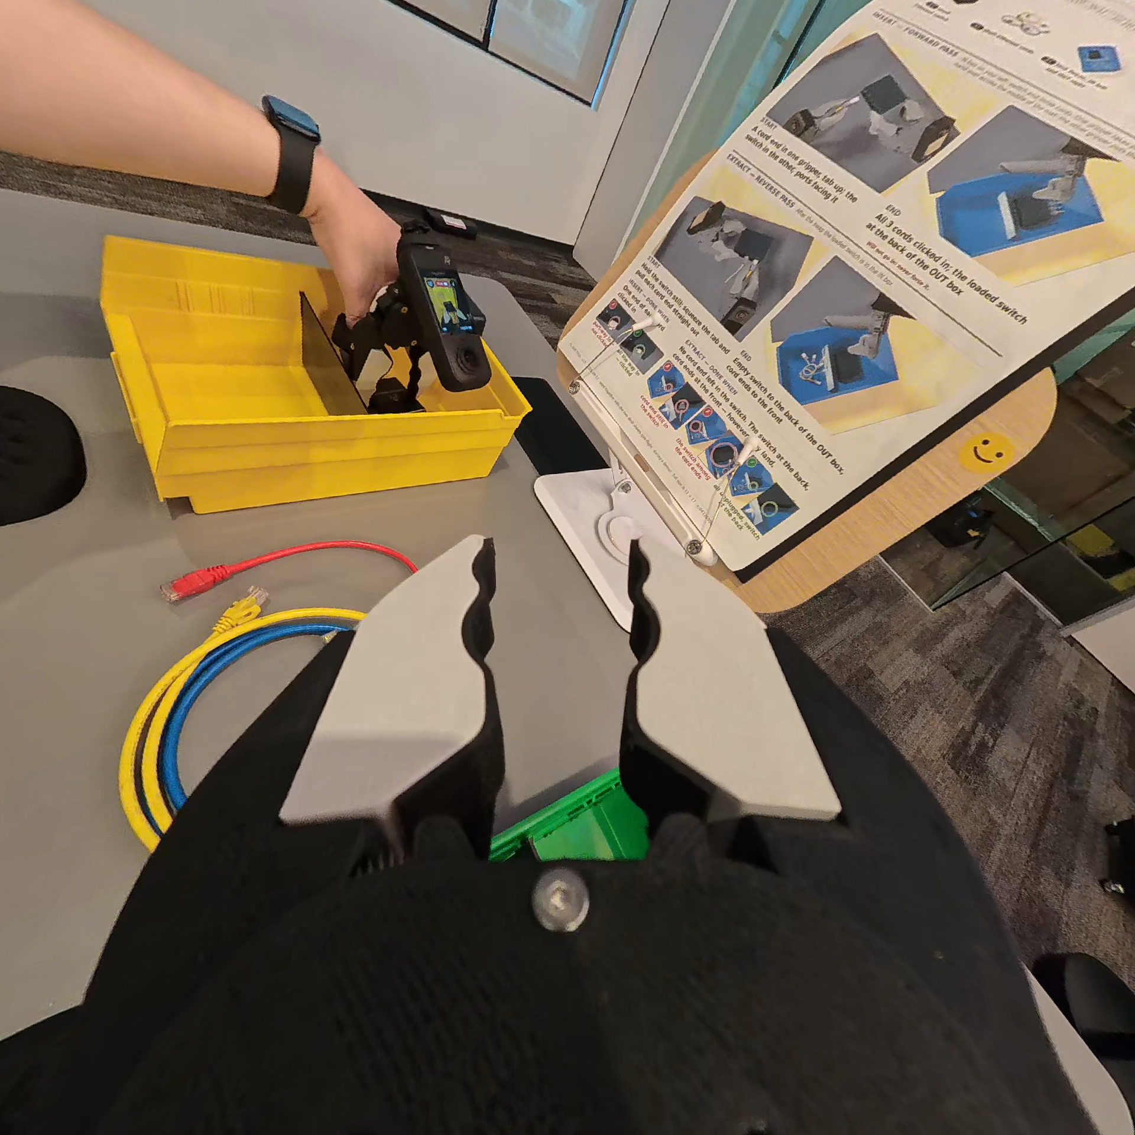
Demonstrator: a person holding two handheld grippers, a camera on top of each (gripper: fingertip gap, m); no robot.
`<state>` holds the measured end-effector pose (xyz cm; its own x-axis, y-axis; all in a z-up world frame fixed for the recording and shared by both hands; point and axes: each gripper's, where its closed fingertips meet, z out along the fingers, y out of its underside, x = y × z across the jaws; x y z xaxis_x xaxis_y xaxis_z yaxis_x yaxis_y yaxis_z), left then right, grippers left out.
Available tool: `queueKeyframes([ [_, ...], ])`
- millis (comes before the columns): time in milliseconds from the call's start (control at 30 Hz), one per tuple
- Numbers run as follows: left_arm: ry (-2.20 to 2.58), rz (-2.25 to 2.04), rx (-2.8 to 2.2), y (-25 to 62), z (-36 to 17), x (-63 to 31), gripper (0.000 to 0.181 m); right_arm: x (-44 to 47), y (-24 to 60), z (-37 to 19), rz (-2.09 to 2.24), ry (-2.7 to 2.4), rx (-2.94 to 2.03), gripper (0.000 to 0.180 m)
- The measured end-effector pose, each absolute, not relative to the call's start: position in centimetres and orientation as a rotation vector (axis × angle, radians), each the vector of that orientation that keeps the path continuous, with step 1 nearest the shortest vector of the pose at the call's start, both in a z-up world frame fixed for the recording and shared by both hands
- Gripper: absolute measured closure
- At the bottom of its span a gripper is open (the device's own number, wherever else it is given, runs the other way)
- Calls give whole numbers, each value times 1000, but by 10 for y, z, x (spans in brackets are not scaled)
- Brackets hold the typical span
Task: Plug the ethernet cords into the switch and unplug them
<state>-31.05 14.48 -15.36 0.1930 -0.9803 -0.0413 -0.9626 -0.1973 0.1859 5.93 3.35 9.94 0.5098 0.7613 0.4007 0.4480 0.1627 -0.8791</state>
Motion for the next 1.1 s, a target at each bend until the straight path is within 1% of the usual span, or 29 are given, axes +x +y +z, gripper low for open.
queueKeyframes([
  [400, -1957, -357, 2359, 147, -133, -320, 121, 52, 31, 95, 294, -1152, -1479, 137],
  [600, -2010, -434, 2341, 148, -111, -315, 121, 56, 33, 97, 288, -1130, -1479, 137],
  [700, -2046, -492, 2342, 148, -90, -308, 120, 58, 33, 99, 289, -1121, -1476, 137],
  [833, -2139, -523, 2430, 146, -45, -284, 120, 58, 33, 99, 273, -1122, -1479, 137],
  [1000, -2403, -441, 2481, 121, 13, -227, 120, 59, 30, 102, 258, -1124, -1469, 137],
  [1100, -2546, -354, 2433, 96, 29, -182, 121, 61, 25, 106, 252, -1118, -1461, 137],
])
